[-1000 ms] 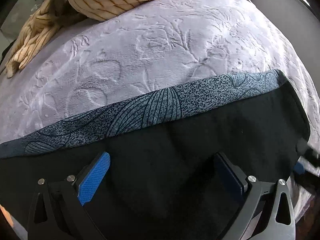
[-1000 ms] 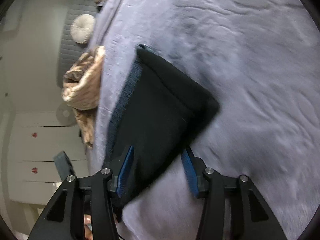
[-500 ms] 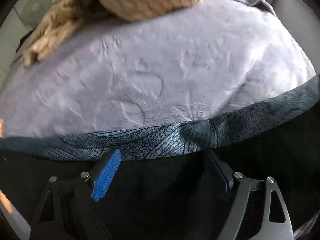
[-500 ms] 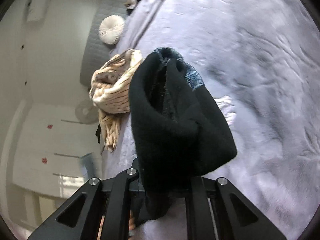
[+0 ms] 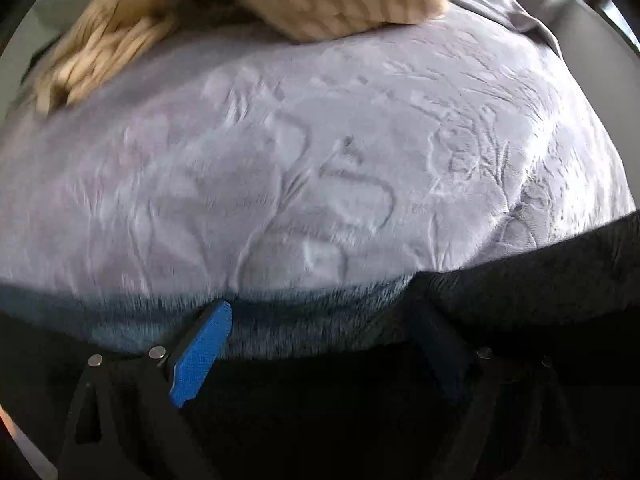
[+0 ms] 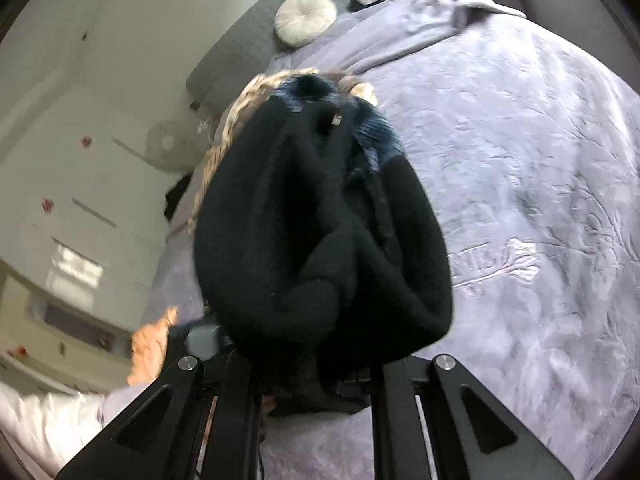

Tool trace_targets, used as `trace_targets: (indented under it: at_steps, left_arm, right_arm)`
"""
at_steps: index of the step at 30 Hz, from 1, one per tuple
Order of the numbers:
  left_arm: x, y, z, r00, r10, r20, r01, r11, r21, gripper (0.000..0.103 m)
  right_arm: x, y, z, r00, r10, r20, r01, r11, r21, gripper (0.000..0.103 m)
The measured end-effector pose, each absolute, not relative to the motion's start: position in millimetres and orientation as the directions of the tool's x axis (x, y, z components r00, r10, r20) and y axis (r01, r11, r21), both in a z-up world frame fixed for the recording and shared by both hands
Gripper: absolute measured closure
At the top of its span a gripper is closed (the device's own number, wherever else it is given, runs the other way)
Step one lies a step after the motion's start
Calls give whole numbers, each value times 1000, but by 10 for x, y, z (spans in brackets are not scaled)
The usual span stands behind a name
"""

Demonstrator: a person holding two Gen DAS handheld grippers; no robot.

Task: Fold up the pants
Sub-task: 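Lift the trouser end with the right gripper and fold it over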

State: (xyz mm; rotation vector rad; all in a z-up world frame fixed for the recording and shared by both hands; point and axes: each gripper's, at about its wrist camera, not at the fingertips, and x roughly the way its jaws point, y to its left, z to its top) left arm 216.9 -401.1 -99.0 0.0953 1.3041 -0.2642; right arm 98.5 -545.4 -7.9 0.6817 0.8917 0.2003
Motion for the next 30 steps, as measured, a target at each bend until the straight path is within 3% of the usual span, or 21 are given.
trace_targets:
  at_steps: [4,11,15,18,20,21,24,26,30]
  left_arm:
    - [2188,-3545,-714,261,-248,-933,197,960,-200,11]
    - [2149,-2082,-378,360,-152,-921,113,987,-118,11]
    - [2050,-1299,-499,351,-43,-935,27,999,-35,11]
    - [1967,-946,-620,312,-1,-950,-25,1000,-9,11]
    - [1886,-802,-651,303,5,-953,-33,999,-5,11]
    - [1822,-728,-653,302,-1,-953,-29,1000,-10,11]
    - [1725,-679,-669,286,-37,-958,-17,999,-44,11]
    - [1674,-721,-670,270,-91,-958,-1,995,-95,11]
    - [1438,-967,-699,198,-243,-950,110,968,-224,11]
  right_arm:
    - [1010,-5122,75,609,398,-686,96,821,563,90]
    - [1165,-4119,76,542,311,-781,11,926,376,87]
    - [1306,-3244,-446,453,263,-852,-46,961,273,73]
    - [1363,-2585,-961,337,107,-935,-97,992,79,63]
    - [1309,-2264,-1011,341,-29,-940,-159,983,-88,56]
    - [1271,-2198,-939,358,-34,-933,-181,978,-105,54]
    - [1104,-2176,-569,404,85,-911,-252,968,-22,36]
    - [994,-2386,-341,396,244,-885,-271,952,141,36]
    - [856,-3231,-434,337,508,-793,33,835,549,35]
